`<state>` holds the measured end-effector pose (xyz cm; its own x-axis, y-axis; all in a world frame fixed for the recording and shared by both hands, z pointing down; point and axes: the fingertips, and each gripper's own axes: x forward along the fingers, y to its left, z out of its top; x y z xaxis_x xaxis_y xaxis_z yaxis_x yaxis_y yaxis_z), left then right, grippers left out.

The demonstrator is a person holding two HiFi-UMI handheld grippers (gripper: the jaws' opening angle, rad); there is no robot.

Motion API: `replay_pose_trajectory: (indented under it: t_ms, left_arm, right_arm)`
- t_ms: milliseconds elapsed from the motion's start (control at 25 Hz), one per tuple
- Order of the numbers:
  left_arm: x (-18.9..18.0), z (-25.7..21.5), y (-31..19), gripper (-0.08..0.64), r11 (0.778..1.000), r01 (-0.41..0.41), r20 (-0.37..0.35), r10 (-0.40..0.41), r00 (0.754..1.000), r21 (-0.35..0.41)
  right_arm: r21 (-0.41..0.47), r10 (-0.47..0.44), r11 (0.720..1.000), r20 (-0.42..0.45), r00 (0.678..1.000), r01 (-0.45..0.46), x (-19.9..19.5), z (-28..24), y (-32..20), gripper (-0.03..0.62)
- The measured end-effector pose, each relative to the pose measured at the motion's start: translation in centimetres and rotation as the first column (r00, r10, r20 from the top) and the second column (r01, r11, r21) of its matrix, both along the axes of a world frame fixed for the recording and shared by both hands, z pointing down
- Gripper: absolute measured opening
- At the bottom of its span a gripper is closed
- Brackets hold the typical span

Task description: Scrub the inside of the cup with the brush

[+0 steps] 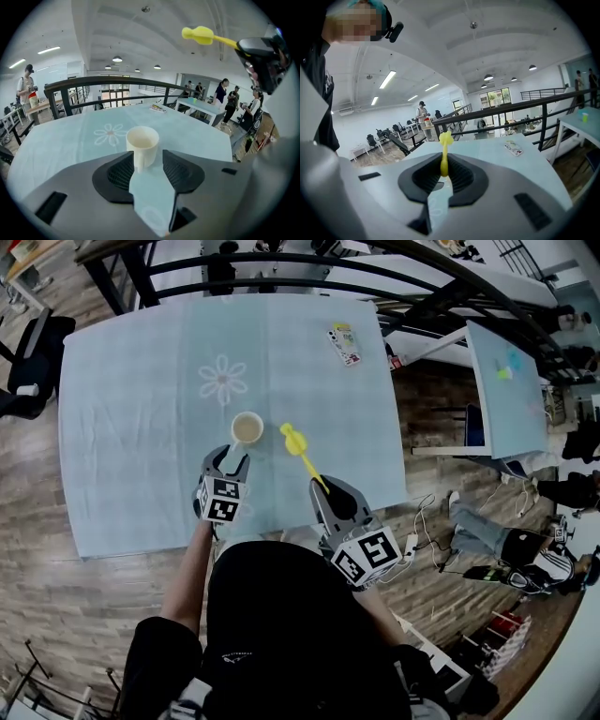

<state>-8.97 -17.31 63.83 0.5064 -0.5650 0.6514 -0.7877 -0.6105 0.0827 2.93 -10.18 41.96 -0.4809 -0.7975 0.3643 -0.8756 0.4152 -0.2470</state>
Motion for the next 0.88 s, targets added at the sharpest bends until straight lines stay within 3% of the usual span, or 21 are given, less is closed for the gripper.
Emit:
replay_pose_trajectory:
  t_ms: [240,480,880]
  left_arm:
    - [0.2,3.3,-0.5,0.19,0.988,-0.06,0.103,0.075,0.992,-0.142]
    - [0.2,5.3,-1.2,0.19,0.967,-0.101,0.174,0.144,0.974,-0.233]
    - [0.3,7.9,-1.7,0.179,0.938,-0.065,0.232,0.151,0.961,-0.342]
  right_arm:
    - [-0.021,0.011,1.0,0.005,1.0,-0.01,-0.1,0.6,-0.2,0.038]
    - [-0.037,0.026,0.999,0.012,1.0,-0.025,-0.3,1.3,-0.4,0.038]
    - [-0.052,0.056,0.997,0.021,0.998,-0.055,0.3,1.8,-0.1,0.038]
